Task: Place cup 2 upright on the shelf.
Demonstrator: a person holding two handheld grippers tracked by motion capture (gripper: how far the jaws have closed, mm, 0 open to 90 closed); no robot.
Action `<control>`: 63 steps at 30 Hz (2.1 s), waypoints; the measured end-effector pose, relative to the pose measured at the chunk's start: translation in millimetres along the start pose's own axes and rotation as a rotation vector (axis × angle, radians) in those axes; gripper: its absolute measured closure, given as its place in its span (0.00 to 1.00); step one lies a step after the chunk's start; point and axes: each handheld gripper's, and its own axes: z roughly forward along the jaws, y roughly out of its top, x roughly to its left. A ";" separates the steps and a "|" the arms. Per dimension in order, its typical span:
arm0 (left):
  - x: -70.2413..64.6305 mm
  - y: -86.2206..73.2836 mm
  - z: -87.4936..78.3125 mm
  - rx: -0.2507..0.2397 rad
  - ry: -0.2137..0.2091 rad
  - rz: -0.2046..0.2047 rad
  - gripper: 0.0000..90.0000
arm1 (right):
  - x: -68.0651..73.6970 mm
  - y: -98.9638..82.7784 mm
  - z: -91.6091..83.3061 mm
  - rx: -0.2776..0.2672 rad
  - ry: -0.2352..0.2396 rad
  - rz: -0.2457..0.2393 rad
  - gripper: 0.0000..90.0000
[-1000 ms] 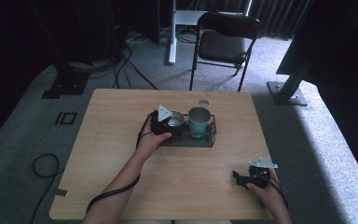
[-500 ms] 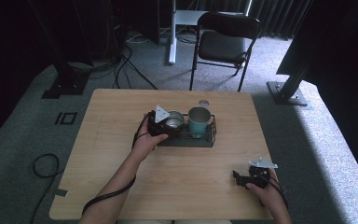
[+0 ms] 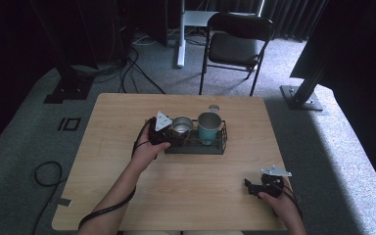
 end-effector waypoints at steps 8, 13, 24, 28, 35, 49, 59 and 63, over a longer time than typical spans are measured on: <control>4.3 -3.5 -9.6 -0.004 0.000 -0.004 0.04 | 0.0 0.0 0.0 0.000 0.000 0.000 0.12; 8.1 -6.3 -15.3 -0.011 -0.003 -0.025 0.04 | 0.0 0.0 0.0 0.000 0.000 0.000 0.12; 17.5 -13.3 -30.0 -0.032 0.029 -0.054 0.04 | 0.0 0.0 0.0 0.000 0.000 0.000 0.12; 22.3 -16.7 -36.4 -0.029 0.042 -0.063 0.04 | 0.0 0.0 0.0 0.000 0.000 0.000 0.12; 29.3 -20.4 -44.3 -0.041 0.064 -0.083 0.04 | 0.0 0.0 0.0 -0.001 0.000 -0.001 0.12; 43.4 -36.3 -62.0 -0.014 0.122 -0.096 0.04 | 0.0 0.0 0.0 0.000 0.000 0.000 0.12; 51.5 -52.6 -72.0 0.009 0.147 -0.118 0.04 | 0.0 0.0 0.0 -0.001 0.000 0.000 0.12; 53.1 -57.6 -74.7 0.016 0.150 -0.125 0.04 | 0.0 0.0 0.0 0.000 0.000 0.000 0.12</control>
